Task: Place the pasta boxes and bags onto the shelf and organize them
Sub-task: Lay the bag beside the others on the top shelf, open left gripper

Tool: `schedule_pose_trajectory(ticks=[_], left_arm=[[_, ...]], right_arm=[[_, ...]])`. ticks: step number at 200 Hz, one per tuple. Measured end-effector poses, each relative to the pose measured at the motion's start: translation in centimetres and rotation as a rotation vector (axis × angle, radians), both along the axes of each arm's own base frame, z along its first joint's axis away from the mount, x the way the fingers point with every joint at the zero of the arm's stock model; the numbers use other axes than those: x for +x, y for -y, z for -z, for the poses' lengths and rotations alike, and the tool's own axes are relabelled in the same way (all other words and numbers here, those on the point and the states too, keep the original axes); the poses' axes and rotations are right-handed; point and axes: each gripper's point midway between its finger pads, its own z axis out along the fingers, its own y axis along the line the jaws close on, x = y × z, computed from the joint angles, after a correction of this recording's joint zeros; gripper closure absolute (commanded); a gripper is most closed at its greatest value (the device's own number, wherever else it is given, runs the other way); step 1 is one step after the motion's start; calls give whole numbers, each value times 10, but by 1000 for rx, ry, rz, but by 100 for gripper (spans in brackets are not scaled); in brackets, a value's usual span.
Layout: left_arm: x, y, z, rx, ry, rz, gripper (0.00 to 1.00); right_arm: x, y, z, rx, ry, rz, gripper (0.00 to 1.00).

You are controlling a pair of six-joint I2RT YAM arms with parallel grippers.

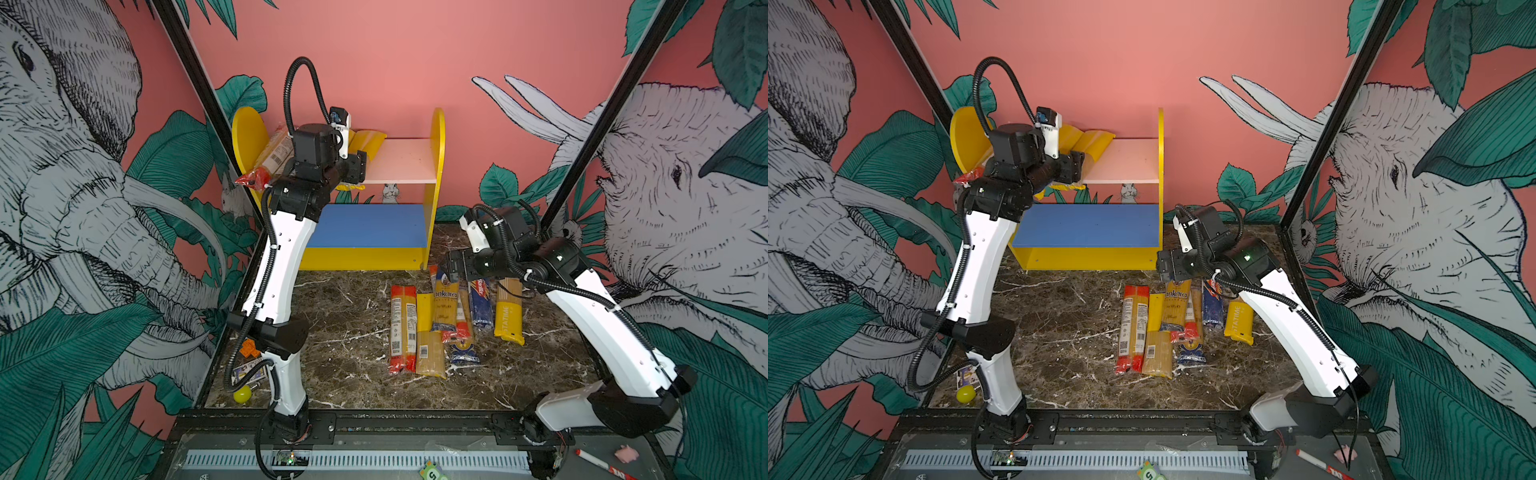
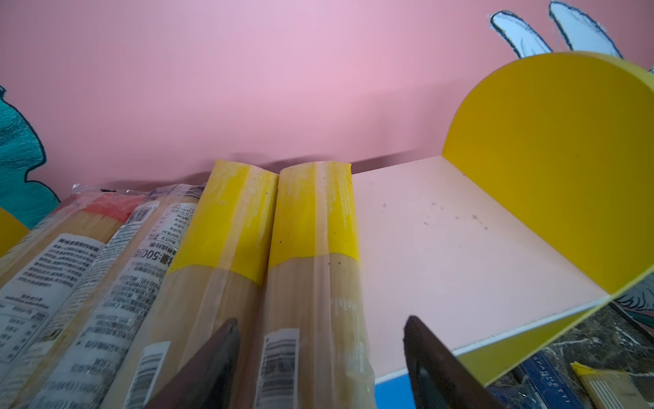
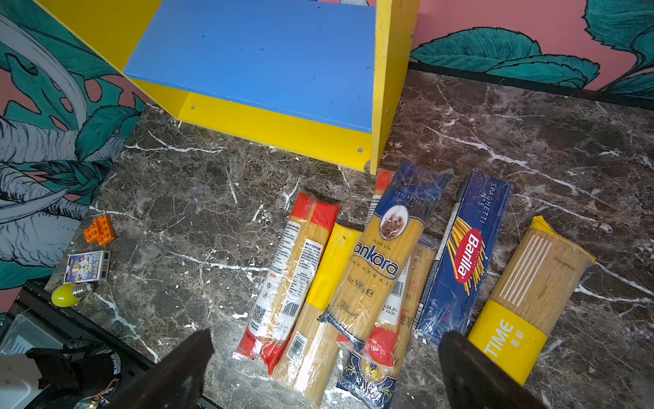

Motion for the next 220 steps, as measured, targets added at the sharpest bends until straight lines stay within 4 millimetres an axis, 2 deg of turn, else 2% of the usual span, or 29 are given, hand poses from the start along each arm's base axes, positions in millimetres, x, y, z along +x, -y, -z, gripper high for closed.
schedule_pose_trajectory(ticks=[17,46,66,83,108,154,177,201,220], left_arm=[[-19,2,-9,7,14,6,19],[-63,20,-17,37,31,53,14],[-90,29,-9,49,16,85,13],[-107,30,6,57,-16,90,13],[-128,28,48,61,-103,77,13],[-170,29,163,77,-326,67,14],[-184,29,212,94,-424,54,14],[-194,23,247,111,-497,30,13],[-199,16,255,128,-515,18,11]], right_arm=[[-2,2,3,-3,-6,3,1],[-9,7,11,-11,-24,7,1],[-15,12,15,-17,-35,11,1],[-19,16,19,-32,-47,15,1],[-24,25,33,-78,-79,29,1],[-39,36,79,-154,-181,30,1],[-43,38,100,-183,-227,32,1],[-42,36,117,-195,-265,44,1],[-37,31,127,-197,-287,56,1]])
